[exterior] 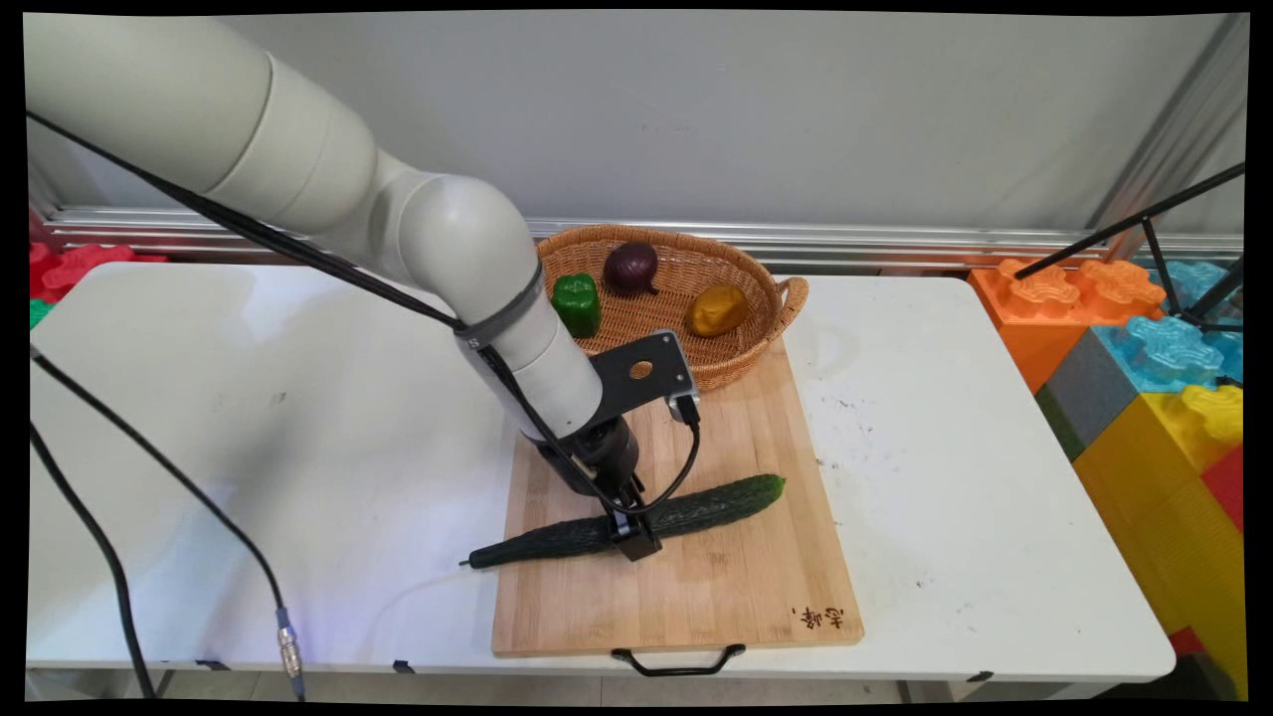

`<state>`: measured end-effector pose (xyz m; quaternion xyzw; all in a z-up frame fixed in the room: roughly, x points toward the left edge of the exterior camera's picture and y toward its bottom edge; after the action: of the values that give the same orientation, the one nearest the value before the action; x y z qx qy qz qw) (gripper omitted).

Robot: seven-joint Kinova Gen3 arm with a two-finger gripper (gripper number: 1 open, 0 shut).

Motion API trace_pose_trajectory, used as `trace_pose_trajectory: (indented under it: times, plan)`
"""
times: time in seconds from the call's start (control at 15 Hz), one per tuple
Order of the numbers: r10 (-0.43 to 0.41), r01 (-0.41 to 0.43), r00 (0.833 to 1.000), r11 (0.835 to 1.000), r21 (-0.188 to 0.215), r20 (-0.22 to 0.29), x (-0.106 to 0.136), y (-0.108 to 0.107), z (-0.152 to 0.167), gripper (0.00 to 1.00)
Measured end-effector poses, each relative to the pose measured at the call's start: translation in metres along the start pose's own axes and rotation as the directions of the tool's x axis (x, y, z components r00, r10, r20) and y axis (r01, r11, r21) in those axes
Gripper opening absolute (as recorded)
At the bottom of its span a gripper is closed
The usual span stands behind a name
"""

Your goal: Pick up the cucumber from the cutting board, then place the picked object in the vegetable basket

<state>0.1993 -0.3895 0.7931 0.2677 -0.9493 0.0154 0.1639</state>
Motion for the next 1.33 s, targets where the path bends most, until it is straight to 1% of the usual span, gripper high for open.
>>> trace_pose_trajectory:
  times: [0.33,0.53,0.67,0.8,1.0,1.13,1.27,1.33]
  plan:
    - [0.006,-0.006,1.000,1.000,0.006,0.019,-0.003,-0.001,0.007,0.00]
    - [-0.003,0.003,1.000,1.000,0.006,0.020,0.000,0.001,0.006,0.00]
    - [0.000,-0.001,1.000,1.000,0.011,0.009,0.011,0.004,-0.002,0.00]
    - [0.026,-0.025,1.000,0.999,0.032,-0.009,0.027,0.007,-0.017,0.00]
    - [0.106,-0.102,0.994,0.990,0.093,-0.037,0.056,0.006,-0.049,0.00]
    - [0.168,-0.159,0.984,0.977,0.144,-0.054,0.073,0.002,-0.068,0.00]
    - [0.239,-0.220,0.968,0.953,0.208,-0.070,0.089,-0.009,-0.084,0.00]
    - [0.274,-0.248,0.959,0.937,0.246,-0.078,0.096,-0.018,-0.091,0.00]
